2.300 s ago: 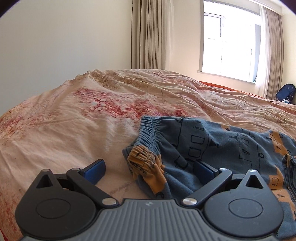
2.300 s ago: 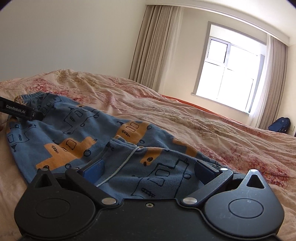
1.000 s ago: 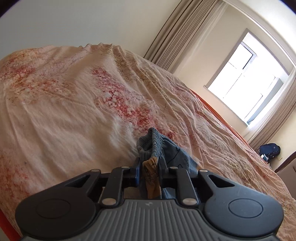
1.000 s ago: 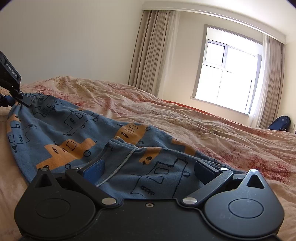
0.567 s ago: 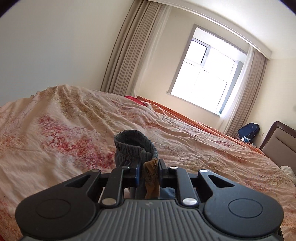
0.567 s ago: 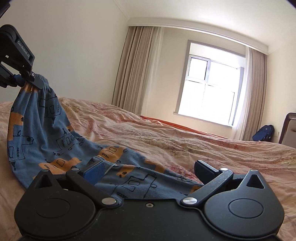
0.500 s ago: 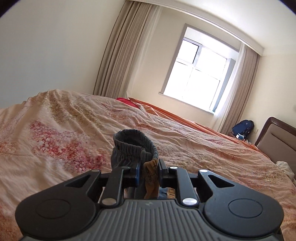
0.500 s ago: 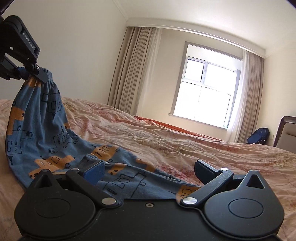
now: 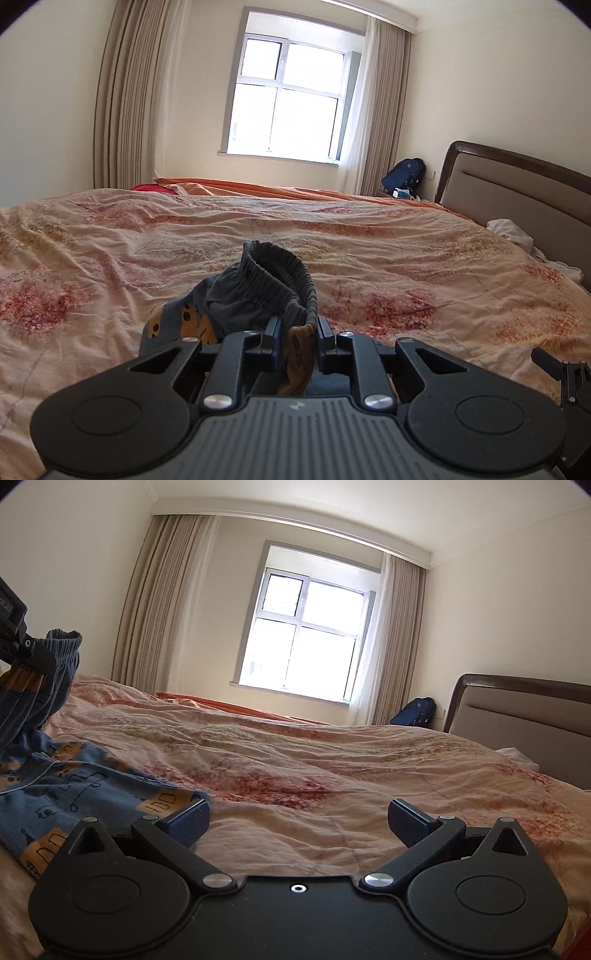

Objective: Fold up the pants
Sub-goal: 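Lift the waistband with the left gripper and fold it over the pants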

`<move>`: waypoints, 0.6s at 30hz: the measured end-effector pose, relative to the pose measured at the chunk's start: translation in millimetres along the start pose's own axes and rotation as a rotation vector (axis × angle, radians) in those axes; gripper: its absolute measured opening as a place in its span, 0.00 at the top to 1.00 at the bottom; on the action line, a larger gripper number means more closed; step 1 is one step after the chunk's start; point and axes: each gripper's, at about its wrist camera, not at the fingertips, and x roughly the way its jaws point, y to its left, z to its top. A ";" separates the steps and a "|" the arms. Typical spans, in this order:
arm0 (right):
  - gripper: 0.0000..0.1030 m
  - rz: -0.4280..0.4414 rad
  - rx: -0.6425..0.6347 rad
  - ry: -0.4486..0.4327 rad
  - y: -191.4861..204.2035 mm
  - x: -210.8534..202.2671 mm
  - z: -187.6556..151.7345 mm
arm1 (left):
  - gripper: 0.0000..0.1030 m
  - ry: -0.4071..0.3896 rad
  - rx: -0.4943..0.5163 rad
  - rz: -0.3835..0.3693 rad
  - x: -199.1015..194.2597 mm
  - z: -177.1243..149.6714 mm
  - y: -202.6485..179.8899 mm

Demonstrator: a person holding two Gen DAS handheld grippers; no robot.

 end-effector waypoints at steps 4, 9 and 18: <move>0.00 -0.055 0.018 0.030 -18.8 -0.5 -11.3 | 0.81 0.072 0.046 -0.038 11.8 -17.8 -17.6; 0.00 -0.098 0.035 0.060 -33.0 -3.8 -20.2 | 0.81 0.103 0.149 0.003 17.6 -39.6 -39.3; 0.00 -0.072 0.035 0.075 -33.1 -3.6 -18.6 | 0.44 0.103 0.155 -0.040 11.6 -46.3 -45.3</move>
